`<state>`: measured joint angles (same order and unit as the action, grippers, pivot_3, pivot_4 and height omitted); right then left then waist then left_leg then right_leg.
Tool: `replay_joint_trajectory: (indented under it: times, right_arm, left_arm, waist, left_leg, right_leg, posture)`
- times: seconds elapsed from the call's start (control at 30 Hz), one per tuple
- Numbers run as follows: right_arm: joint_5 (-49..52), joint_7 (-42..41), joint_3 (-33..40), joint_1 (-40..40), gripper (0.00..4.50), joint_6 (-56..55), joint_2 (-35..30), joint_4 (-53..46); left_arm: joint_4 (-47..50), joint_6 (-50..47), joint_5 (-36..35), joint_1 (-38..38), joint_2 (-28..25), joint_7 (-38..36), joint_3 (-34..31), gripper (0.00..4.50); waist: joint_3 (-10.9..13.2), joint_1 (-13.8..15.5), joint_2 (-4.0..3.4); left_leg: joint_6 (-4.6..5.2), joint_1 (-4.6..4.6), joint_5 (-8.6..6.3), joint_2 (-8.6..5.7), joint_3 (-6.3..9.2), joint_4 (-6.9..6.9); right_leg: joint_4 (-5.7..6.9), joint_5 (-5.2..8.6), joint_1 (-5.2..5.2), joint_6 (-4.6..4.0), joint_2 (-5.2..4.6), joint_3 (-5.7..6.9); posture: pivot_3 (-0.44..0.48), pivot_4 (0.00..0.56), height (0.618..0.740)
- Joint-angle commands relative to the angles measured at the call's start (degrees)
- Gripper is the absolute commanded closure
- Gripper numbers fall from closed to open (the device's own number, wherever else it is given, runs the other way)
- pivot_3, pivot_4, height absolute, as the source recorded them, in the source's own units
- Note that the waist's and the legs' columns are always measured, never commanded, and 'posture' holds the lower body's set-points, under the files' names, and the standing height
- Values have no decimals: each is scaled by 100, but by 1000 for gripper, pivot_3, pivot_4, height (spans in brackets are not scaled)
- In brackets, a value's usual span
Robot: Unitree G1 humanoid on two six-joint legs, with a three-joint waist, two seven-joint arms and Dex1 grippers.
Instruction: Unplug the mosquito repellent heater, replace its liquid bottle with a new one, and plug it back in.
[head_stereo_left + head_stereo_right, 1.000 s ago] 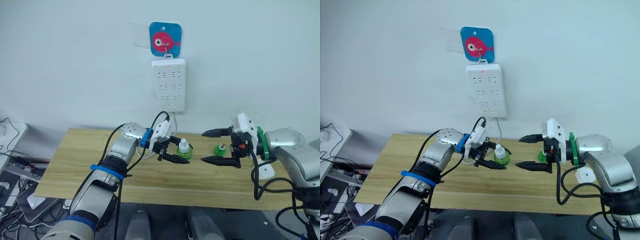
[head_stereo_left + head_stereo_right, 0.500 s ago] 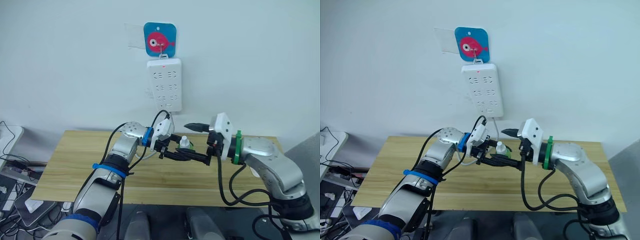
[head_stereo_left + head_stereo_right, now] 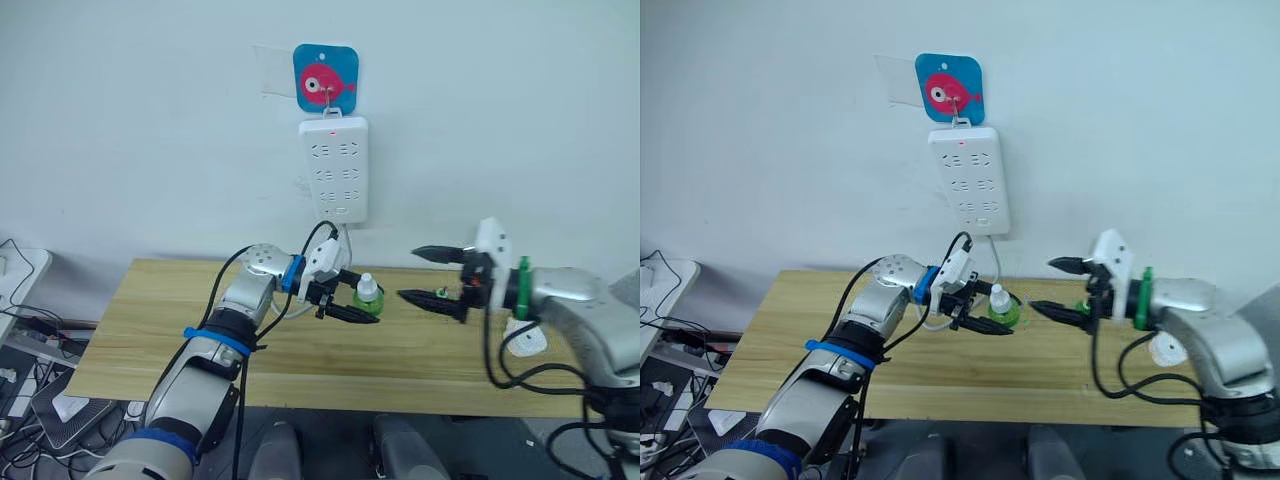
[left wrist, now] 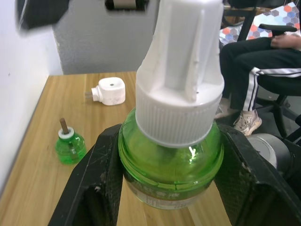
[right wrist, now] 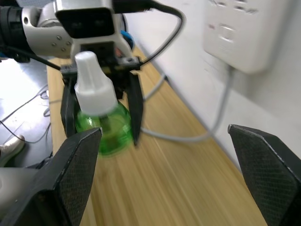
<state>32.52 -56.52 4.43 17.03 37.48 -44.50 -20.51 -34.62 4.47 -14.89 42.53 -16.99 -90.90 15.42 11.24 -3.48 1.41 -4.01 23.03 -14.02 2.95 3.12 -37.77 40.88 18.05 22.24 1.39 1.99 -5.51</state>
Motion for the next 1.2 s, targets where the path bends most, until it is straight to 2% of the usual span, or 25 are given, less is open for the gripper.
replay_joint_trajectory:
  times: [0.03,0.37,0.57,0.77,1.03,1.1,1.2]
  right_arm:
    - [340,-259,15,165,13,3,22,-183]
    - [-376,249,-1264,751,13,-421,1043,-125]
    - [-795,504,-1520,895,13,-724,1422,210]
    - [-924,569,-1208,786,13,-756,1178,282]
    - [-369,309,-135,-22,13,-477,229,-108]
    - [36,299,36,-183,13,-164,199,-402]
    - [399,512,-149,-169,13,236,385,-853]
  left_arm:
    - [193,53,-30,0,21,-71,-54,2229]
    - [300,-19,-23,3,-13,-18,-72,2229]
    - [304,5,-21,-9,-32,-25,-52,2229]
    - [211,35,-9,61,19,-25,-51,2229]
    - [131,82,6,78,25,2,-107,2229]
    - [92,97,13,103,20,6,-120,2229]
    - [79,109,23,105,7,-30,-109,2229]
  waist:
    - [0,-42,0]
    - [1,-119,1]
    - [1,-113,1]
    - [1,-114,1]
    - [1,-82,1]
    - [1,-101,2]
    - [1,-151,1]
  left_leg:
    - [1,-3,0,0,1,0]
    - [1,2,0,-7,10,1]
    - [1,1,0,-14,10,0]
    - [1,2,0,-14,11,1]
    - [1,4,0,-20,8,0]
    - [1,0,0,-18,9,2]
    - [2,-3,0,-17,12,4]
  right_leg:
    - [1,0,-1,0,0,-2]
    - [3,2,1,4,-3,0]
    - [3,2,0,5,-11,0]
    - [2,2,0,5,-11,1]
    - [-1,2,-1,6,-18,-1]
    - [1,3,-2,6,-15,-1]
    - [5,3,-1,6,-10,-3]
  posture:
    - [-40,148,740]
    - [-19,153,740]
    - [-8,149,740]
    - [-22,147,740]
    - [-26,146,740]
    - [-31,144,740]
    - [-31,140,740]
